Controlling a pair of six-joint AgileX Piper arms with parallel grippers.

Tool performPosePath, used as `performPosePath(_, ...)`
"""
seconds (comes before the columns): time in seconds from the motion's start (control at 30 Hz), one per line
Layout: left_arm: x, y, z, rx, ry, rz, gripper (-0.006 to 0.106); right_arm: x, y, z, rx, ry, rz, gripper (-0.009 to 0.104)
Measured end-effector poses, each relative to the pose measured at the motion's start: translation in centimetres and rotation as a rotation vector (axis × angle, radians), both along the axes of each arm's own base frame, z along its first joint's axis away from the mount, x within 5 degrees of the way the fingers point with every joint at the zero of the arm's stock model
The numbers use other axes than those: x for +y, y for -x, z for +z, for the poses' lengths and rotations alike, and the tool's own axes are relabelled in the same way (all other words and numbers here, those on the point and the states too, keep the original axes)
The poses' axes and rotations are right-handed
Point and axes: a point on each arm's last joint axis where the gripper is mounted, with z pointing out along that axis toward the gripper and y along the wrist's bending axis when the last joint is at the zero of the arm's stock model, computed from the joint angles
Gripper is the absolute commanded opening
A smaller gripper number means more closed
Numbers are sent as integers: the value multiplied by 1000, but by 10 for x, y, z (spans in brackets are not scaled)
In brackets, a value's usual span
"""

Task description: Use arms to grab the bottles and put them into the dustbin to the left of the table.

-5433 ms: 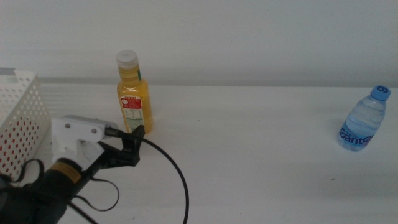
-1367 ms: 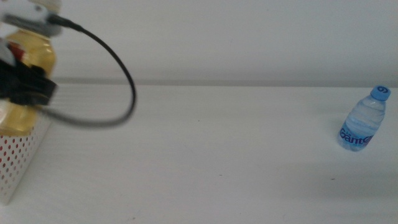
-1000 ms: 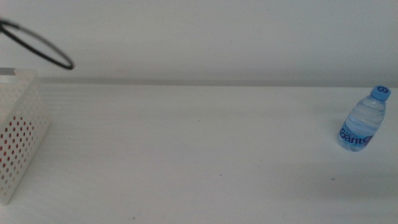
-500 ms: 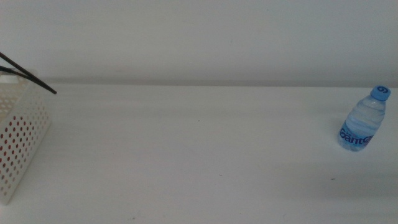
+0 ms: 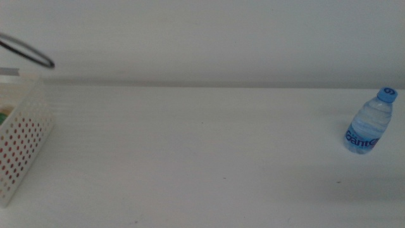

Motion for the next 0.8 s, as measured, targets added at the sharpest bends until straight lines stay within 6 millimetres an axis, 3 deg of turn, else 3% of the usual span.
performPosePath(0.17,-40,30,72,-221,5,19,94,0,0,0,0,0,0,93)
performPosePath(0.33,-116,72,115,-380,73,-138,94,0,0,0,0,0,0,93)
performPosePath(0.47,-180,120,117,-447,104,-370,94,0,0,0,0,0,0,93)
performPosePath(0.57,-214,159,110,-548,141,-514,94,0,0,0,0,0,0,93)
performPosePath(0.67,-230,196,100,-667,204,-608,94,0,0,0,0,0,0,93)
performPosePath(0.8,-233,223,79,-738,281,-643,94,0,0,0,0,0,0,93)
